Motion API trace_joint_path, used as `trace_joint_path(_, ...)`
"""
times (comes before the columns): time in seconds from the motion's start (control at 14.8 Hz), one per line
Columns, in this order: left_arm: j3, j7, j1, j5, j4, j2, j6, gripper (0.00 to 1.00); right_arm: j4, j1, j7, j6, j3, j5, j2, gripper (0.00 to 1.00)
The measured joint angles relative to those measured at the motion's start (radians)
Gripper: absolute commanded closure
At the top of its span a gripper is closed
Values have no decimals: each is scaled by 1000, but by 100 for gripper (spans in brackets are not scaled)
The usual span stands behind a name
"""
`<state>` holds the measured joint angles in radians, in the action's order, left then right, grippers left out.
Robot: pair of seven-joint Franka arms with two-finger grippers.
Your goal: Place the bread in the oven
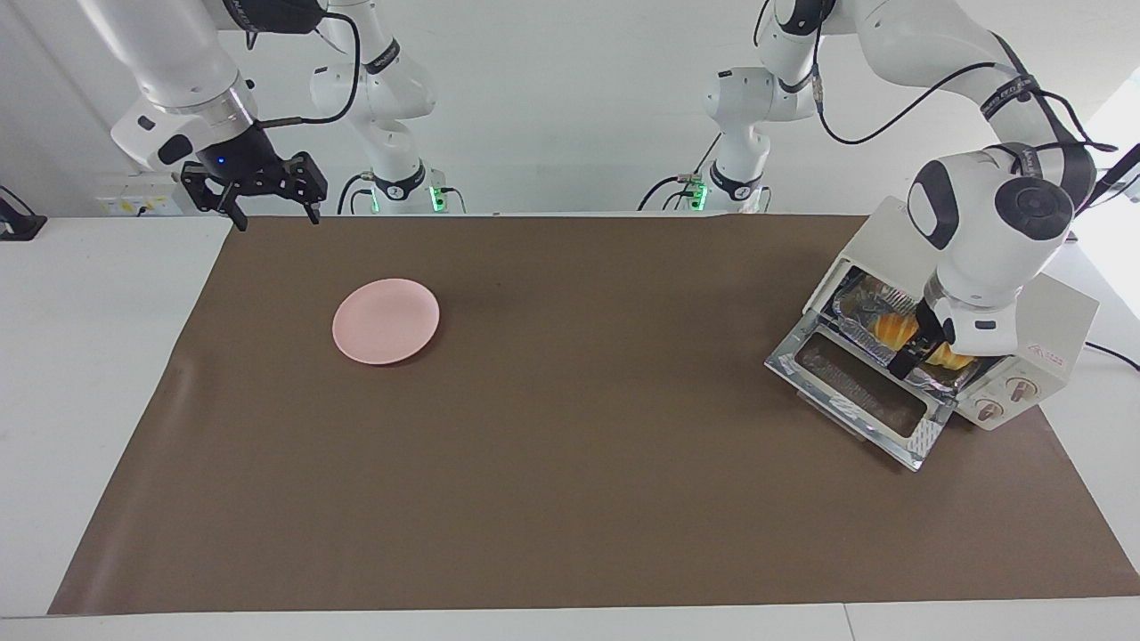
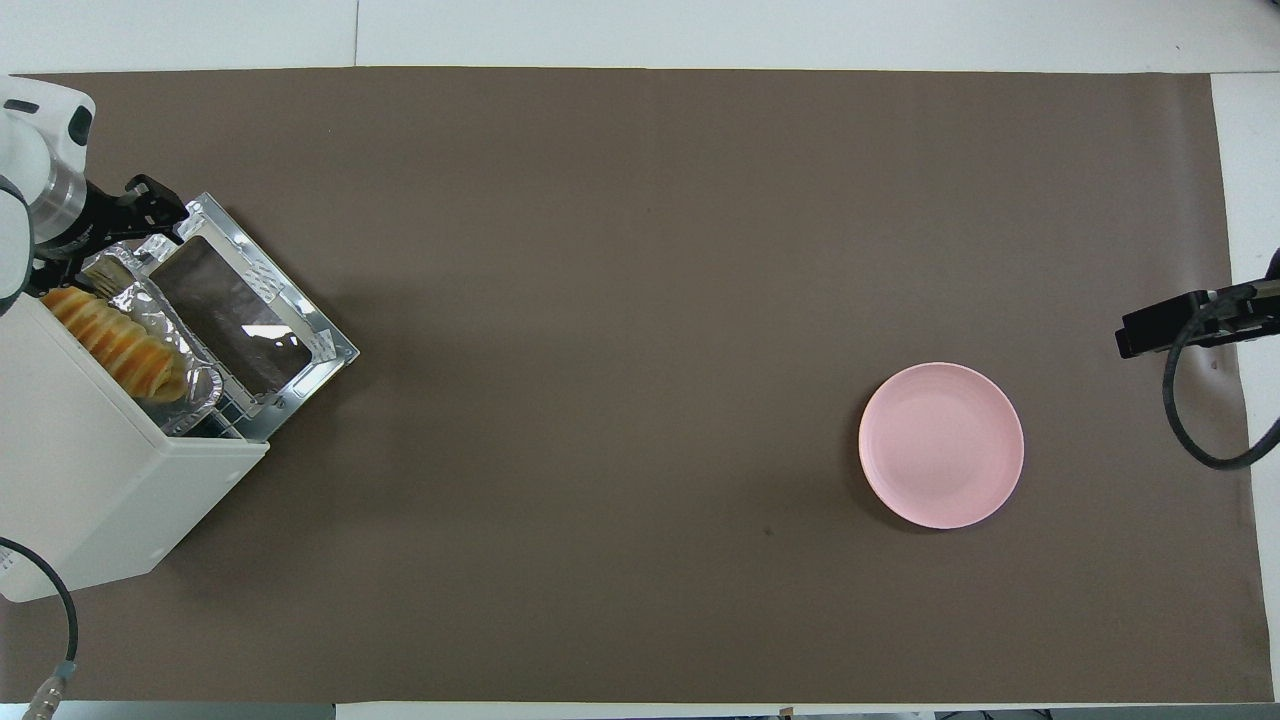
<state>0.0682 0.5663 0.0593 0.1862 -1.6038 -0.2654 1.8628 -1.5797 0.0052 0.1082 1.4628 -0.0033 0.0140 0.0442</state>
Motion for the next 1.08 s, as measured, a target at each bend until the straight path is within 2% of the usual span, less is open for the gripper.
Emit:
trace_joint_path(0.27, -2, -223, 0, -94, 33, 71, -81, 0, 0, 0, 0, 0, 0, 0, 0, 0)
trace_joint_path(0.74, -6, -611, 0, -112, 47, 210, -404, 0, 0, 0, 0, 0, 0, 0, 0, 0)
trace_joint_path(0.88, -25, -639, -10, -125, 47, 245, -460, 0, 0, 0, 0, 0, 0, 0, 0, 0)
trace_joint_path(1.08, -135, -598, -86, -132, 47, 271, -446, 0, 0, 0, 0, 0, 0, 0, 0, 0)
